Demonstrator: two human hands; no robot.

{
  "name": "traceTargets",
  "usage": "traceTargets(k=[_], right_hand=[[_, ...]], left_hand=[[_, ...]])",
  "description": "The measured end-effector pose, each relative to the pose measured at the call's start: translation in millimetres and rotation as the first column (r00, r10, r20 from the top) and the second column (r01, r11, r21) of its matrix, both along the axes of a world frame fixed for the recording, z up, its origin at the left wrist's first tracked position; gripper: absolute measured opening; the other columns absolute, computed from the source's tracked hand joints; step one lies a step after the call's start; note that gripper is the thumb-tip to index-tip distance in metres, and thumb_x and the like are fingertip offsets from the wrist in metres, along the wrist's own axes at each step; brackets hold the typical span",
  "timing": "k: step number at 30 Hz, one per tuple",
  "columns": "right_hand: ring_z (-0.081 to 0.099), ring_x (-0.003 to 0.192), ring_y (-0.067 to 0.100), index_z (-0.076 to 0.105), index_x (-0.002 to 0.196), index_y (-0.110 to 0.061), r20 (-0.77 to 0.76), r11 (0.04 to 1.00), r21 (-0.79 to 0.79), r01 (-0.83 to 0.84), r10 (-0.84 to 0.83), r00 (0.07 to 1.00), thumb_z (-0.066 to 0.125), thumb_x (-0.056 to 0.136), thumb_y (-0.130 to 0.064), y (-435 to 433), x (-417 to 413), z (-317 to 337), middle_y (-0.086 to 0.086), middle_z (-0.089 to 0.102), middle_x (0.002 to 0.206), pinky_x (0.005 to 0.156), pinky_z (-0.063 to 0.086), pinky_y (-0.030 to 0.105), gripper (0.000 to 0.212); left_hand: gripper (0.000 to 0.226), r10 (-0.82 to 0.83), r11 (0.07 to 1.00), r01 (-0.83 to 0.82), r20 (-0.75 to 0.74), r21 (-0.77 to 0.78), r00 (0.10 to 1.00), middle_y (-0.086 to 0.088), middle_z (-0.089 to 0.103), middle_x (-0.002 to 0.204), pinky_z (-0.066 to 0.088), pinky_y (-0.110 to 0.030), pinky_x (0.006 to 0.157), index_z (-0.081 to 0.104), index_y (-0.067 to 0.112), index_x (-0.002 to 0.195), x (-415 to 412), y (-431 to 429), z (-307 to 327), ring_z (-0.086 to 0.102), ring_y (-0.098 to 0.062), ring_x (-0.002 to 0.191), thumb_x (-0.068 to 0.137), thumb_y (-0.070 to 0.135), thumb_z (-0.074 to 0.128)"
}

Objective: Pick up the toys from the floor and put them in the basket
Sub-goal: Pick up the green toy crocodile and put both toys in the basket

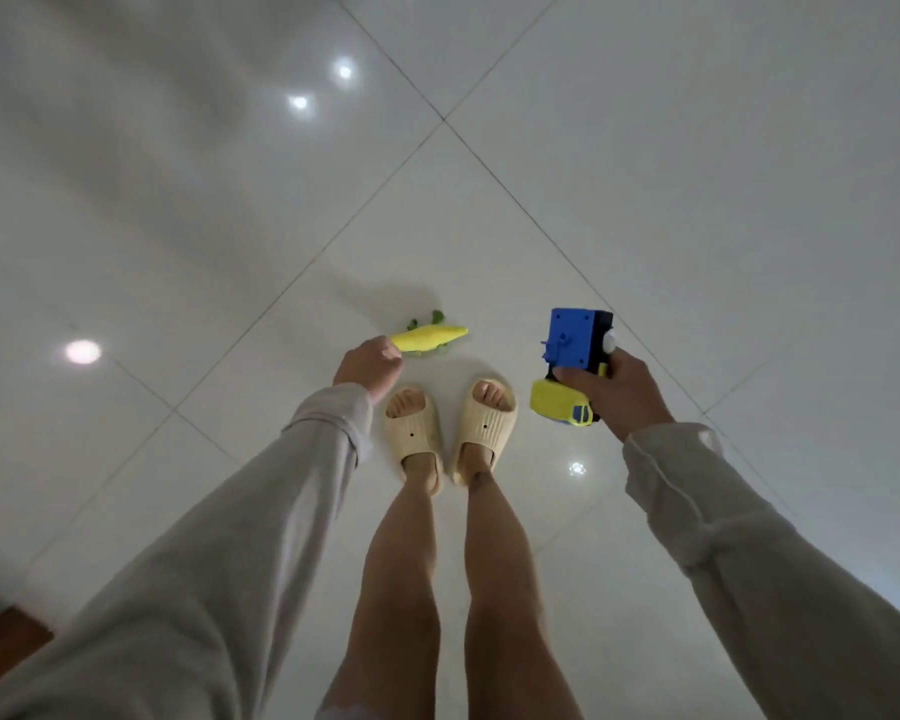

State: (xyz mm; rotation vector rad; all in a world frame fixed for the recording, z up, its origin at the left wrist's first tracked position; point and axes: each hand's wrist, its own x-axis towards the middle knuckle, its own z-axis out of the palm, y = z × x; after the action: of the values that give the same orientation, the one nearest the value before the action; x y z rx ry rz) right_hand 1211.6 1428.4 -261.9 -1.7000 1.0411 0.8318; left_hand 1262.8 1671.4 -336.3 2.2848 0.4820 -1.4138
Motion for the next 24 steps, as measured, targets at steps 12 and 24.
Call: traceTargets(k=[12, 24], right_hand=[[0.065, 0.073, 0.014, 0.065, 0.075, -0.030, -0.003, 0.979, 0.032, 0.202, -0.202, 0.979, 0.066, 0.082, -0.011, -11.7, -39.3, -251.2, 0.000, 0.069, 0.082, 0.065, 0.054, 0.023, 0.020], [0.064, 0.074, 0.017, 0.068, 0.089, -0.021, -0.052, 0.975, 0.029, 0.222, -0.221, 0.974, 0.063, 0.085, -0.006, 14.3, -50.3, -104.1, -0.006, 0.067, 0.078, 0.067, 0.055, 0.024, 0.016]], left_hand=[[0.067, -0.600, 0.786, 0.581, 0.032, 0.210, 0.800, -0.010, 0.042, 0.133, 0.035, -0.061, 0.100, 0.038, 0.026, 0.134, -33.4, -39.9, -294.6, 0.040, -0.036, 0.122, 0.072, 0.014, 0.062], [0.033, 0.217, 0.959, -0.202, 0.054, -0.201, 0.975, -0.009, 0.062, 0.082, 0.042, -0.028, 0.061, 0.043, 0.013, 0.091, -8.5, 2.0, -120.3, 0.057, -0.026, 0.075, 0.077, 0.029, 0.069]])
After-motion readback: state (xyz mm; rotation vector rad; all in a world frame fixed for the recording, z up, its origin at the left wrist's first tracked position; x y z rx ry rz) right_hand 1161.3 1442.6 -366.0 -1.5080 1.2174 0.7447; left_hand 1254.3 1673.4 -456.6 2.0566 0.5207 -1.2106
